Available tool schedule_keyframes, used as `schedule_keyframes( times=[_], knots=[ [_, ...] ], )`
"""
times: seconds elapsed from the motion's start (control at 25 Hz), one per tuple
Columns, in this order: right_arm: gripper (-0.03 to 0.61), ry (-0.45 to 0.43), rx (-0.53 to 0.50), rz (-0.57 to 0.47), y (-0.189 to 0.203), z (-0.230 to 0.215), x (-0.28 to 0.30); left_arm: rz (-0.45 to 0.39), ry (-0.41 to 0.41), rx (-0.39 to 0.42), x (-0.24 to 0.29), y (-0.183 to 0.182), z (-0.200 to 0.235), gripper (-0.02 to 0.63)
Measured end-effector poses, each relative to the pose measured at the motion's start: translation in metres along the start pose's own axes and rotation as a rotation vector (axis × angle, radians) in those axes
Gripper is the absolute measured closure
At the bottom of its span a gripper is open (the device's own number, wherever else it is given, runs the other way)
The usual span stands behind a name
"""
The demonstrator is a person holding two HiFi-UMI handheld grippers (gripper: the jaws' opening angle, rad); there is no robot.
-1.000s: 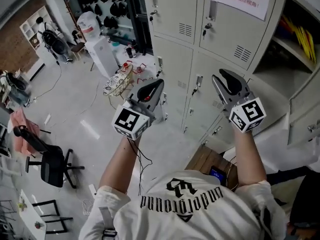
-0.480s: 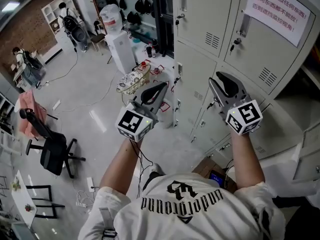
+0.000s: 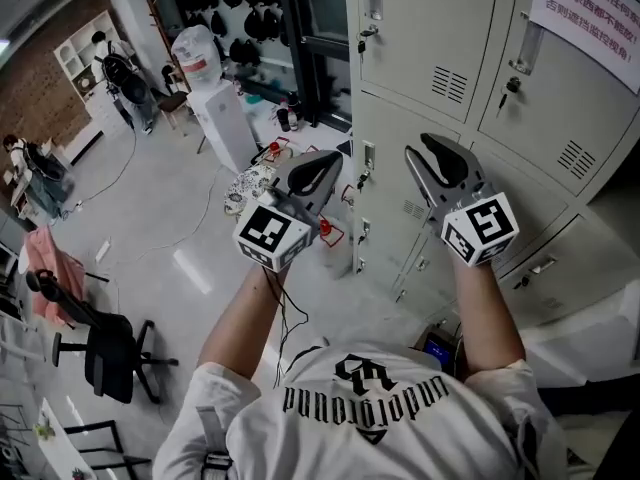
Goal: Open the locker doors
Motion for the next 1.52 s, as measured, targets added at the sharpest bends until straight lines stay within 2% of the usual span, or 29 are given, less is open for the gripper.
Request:
schedule_keyframes(
  times=[0.2,0.36,0.52,0.76,1.16,1.52],
  knots=[
    [0.448,0.081,-0.028,0.02,0.007,-0.017,0.059,-0.031,0.092,0.028,0.018,0.019,0.052,0.606],
    [0.448,0.15,-0.049,0.042,0.005,-0.032,0.103,-0.066,0.133,0.019,0.028,0.027,0.094,0.606],
    [0.44,0.196,-0.037,0.079,0.004,-0.055,0.131,-0.104,0.174,0.002,0.043,0.026,0.121,0.606],
    [0.437,0.309,-0.079,0.111,-0.013,-0.094,0.158,-0.17,0.243,-0.011,0.072,0.015,0.151,0.606],
    [0.414,0.446,-0.104,0.214,-0.012,-0.142,0.188,-0.217,0.327,-0.05,0.104,0.011,0.168,0.606],
    [0.416,0.5,-0.094,0.294,-0.002,-0.165,0.204,-0.246,0.365,-0.069,0.117,0.007,0.165,0.606]
  ],
)
Point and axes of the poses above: the fingertips, and each gripper's own axes: x forward along the fingers, z to its left, y out of its underside, the point moved 4 cm from there along -x, backward along the fingers, and after that the axes turned 15 degrees about -y, right-handed, at the moved point
